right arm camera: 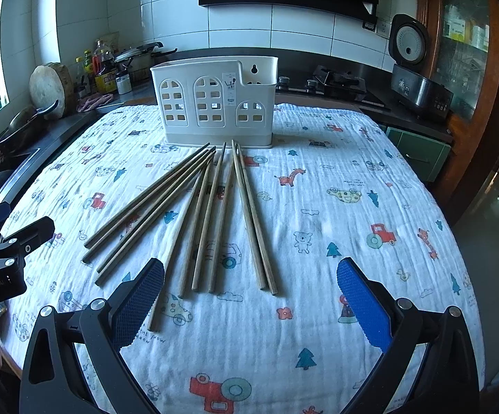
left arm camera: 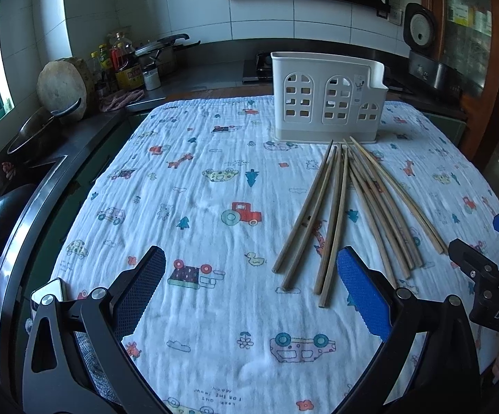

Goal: Organize utensils

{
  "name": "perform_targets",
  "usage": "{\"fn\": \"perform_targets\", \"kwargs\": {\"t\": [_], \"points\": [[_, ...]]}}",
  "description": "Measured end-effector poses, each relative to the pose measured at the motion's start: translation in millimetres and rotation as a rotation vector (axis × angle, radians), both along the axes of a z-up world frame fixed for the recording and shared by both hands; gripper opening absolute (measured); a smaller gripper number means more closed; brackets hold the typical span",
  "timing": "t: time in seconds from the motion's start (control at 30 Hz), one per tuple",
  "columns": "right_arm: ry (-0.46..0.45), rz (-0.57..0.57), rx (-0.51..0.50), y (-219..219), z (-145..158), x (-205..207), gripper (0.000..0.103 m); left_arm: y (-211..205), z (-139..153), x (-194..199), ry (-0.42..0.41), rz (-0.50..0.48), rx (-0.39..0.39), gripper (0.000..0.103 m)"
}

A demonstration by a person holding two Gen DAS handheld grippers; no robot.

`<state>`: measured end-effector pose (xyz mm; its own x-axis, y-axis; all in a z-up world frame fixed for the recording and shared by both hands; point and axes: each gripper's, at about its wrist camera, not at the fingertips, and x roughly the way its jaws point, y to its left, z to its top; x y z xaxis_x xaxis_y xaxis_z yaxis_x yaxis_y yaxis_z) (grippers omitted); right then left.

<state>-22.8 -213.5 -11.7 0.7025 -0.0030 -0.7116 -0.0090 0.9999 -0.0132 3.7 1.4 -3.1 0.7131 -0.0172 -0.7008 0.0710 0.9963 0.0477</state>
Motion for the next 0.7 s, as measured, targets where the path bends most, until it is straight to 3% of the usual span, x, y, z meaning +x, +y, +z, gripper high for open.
{"fn": "perform_targets", "kwargs": {"t": [0.33,0.43,0.7], "points": [[-0.008,-0.007,-0.006,-3.6,1.8,1.3,0.097,2.8,3.9,-0.8,-0.027,0.021,-0.005,0.098],[-0.013,-0.011,-0.003,-5.9,2.7,1.6,0.097,8.8,6.4,0.0,-0.049,0.028,-0.055,0.098],[-0.024,-0.016,0.002,-9.0,4.9,4.5,0.097,13.1,17.4,-2.2,-0.128,0.043,-0.011,0.098]]}}
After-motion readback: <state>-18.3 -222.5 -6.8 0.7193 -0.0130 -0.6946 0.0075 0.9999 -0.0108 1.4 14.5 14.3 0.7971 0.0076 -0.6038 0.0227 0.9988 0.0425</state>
